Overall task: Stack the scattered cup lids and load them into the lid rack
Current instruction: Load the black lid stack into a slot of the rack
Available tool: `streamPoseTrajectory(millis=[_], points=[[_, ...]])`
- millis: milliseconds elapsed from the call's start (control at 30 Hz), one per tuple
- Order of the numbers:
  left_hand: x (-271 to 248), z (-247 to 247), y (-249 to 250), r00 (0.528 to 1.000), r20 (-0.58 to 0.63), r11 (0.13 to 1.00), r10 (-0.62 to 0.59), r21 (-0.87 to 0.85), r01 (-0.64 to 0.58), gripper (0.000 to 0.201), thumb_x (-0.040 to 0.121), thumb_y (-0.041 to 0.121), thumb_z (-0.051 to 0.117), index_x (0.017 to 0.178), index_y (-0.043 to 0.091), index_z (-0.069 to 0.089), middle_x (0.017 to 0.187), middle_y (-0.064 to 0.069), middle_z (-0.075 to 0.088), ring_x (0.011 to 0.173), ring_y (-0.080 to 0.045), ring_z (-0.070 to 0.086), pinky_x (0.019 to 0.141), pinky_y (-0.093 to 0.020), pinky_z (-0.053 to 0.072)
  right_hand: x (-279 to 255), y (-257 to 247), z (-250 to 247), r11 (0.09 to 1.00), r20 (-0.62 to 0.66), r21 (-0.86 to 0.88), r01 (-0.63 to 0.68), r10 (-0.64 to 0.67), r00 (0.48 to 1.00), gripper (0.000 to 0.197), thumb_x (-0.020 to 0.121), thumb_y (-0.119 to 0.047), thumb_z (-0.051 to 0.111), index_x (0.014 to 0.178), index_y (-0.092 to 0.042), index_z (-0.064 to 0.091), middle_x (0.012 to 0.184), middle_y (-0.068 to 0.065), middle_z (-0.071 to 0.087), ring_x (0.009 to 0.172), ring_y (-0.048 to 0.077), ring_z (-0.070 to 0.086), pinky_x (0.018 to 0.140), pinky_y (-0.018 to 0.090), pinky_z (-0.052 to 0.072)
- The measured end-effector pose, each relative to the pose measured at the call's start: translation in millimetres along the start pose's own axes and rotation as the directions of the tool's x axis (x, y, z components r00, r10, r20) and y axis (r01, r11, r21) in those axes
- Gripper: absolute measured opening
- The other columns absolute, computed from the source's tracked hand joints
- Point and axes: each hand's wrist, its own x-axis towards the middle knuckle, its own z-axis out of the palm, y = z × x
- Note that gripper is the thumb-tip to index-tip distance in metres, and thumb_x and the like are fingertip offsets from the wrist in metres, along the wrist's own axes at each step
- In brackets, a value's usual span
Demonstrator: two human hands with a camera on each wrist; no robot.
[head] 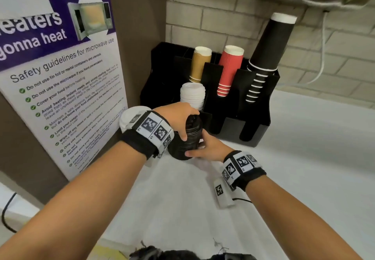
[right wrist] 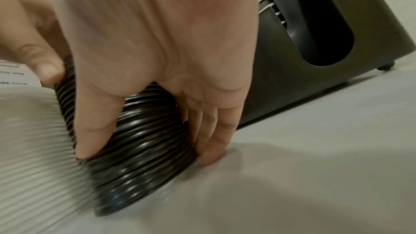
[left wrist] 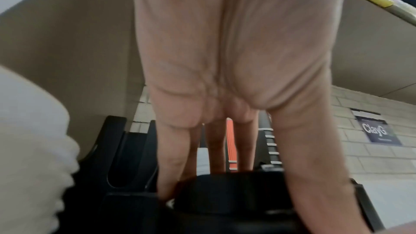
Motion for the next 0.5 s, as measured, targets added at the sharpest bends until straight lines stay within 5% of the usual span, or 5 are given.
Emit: streamPoseTrajectory(millis=[100, 167, 267, 367, 500], points=[[-2.5, -0.8, -7.0, 0.998, -0.058, 0.989, 0.014, -0.146, -0.022, 0.078, 0.07, 0.011, 0.084, 0.138, 0.017, 0.048, 0.132, -0.002, 0.056, 0.123, -0.021, 0.053, 0.101, -0.035, 0.046, -2.6, -3.1, -7.5, 0.999, 0.047, -0.05, 0.017, -0.015, 0.999, 0.091, 0.07, -0.023, 0.085, 0.142, -0.016, 0.03, 0.129, 0.0, 0.052, 0.114, 0.014, 0.054, 0.093, 0.025, 0.049], [-9.1, -0.4, -11.0, 0.985, -0.171, 0.953, 0.005, -0.297, -0.056, 0.079, 0.075, 0.015, 0.081, 0.144, 0.019, 0.042, 0.137, 0.0, 0.05, 0.127, -0.018, 0.048, 0.102, -0.027, 0.043, -6.3, -7.8, -17.0, 0.994, 0.048, -0.098, 0.045, -0.041, 0.998, 0.095, 0.068, -0.024, 0.087, 0.143, -0.016, 0.03, 0.13, -0.004, 0.048, 0.118, 0.01, 0.047, 0.09, 0.017, 0.044], [-24.7, -0.7, -15.8, 0.902, -0.43, 0.836, -0.046, -0.511, -0.201, 0.051, 0.087, 0.014, 0.07, 0.134, 0.025, 0.053, 0.131, 0.005, 0.053, 0.116, -0.011, 0.055, 0.087, -0.013, 0.042, -10.4, -22.1, -34.1, 0.985, 0.011, -0.127, 0.116, -0.116, 0.993, 0.1, 0.065, -0.024, 0.089, 0.145, -0.013, 0.029, 0.123, -0.009, 0.046, 0.114, 0.005, 0.048, 0.088, 0.009, 0.043], [-45.2, -1.2, -18.9, 0.819, -0.562, 0.718, -0.118, -0.618, -0.321, 0.03, 0.093, 0.011, 0.061, 0.116, 0.031, 0.061, 0.115, 0.011, 0.061, 0.094, -0.001, 0.063, 0.08, -0.012, 0.048, -11.8, -40.7, -47.6, 0.965, -0.018, -0.198, 0.17, -0.177, 0.984, 0.111, 0.065, -0.034, 0.088, 0.151, -0.02, 0.019, 0.131, 0.0, 0.036, 0.123, 0.014, 0.04, 0.102, 0.025, 0.04], [-61.1, 7.9, -17.9, 0.77, -0.591, 0.58, -0.238, -0.723, -0.376, 0.025, 0.094, 0.009, 0.059, 0.108, 0.029, 0.064, 0.109, 0.007, 0.065, 0.098, -0.019, 0.065, 0.088, -0.03, 0.054, -4.1, -64.9, -53.5, 0.906, 0.042, -0.327, 0.27, -0.271, 0.962, 0.093, 0.067, -0.041, 0.084, 0.144, -0.034, 0.033, 0.138, 0.001, 0.034, 0.131, 0.021, 0.033, 0.111, 0.037, 0.033]])
